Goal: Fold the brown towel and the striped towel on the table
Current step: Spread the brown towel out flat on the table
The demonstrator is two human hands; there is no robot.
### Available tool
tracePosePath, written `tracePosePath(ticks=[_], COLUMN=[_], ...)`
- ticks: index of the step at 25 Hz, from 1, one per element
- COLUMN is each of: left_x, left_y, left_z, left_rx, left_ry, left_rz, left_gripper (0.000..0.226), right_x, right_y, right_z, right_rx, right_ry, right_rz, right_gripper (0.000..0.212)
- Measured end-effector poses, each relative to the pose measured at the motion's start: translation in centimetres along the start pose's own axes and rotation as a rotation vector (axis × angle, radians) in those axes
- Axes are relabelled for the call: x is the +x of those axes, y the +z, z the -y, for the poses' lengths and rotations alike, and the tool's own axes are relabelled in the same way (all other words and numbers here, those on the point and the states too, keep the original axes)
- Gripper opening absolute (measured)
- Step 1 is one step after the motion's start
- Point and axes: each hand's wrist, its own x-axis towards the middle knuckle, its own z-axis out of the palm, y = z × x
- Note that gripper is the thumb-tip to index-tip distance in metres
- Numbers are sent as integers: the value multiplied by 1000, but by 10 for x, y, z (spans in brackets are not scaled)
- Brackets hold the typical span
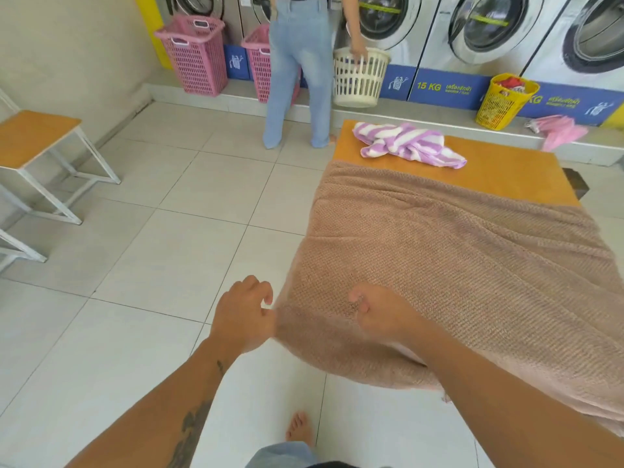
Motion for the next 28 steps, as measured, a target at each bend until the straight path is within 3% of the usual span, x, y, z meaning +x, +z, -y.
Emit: tracePosePath(ticks=[4,10,14,17,19,23,28], left_x=[-1,16,53,74,85,139,200], left_y=[-4,-6,-7,4,11,-3,-10], left_z=[-27,-49,-54,-52,-41,-22,-36], left_rx=[-154,-246,-336,-237,-92,-156,-151], left_ry=[-115,-223,-282,-153,-66,-56,109], left_rz=[-6,130,321,445,504,485,487], left_gripper=[11,25,58,64,54,24,25], right_x=[-12,-35,-28,-8,8,37,45], right_y=[-2,-6,-17,-28,-28,-17,-13], right_z=[-12,-35,-42,-34,-24,-11,-3], right_rx=[-9,-23,-8,-11,-4,45,160], right_ry=[52,208,256,288,332,429,520], right_rz=[-38,-9,-42,-100,-117,-134,-171], right_gripper=[45,62,62,63,64,64,66])
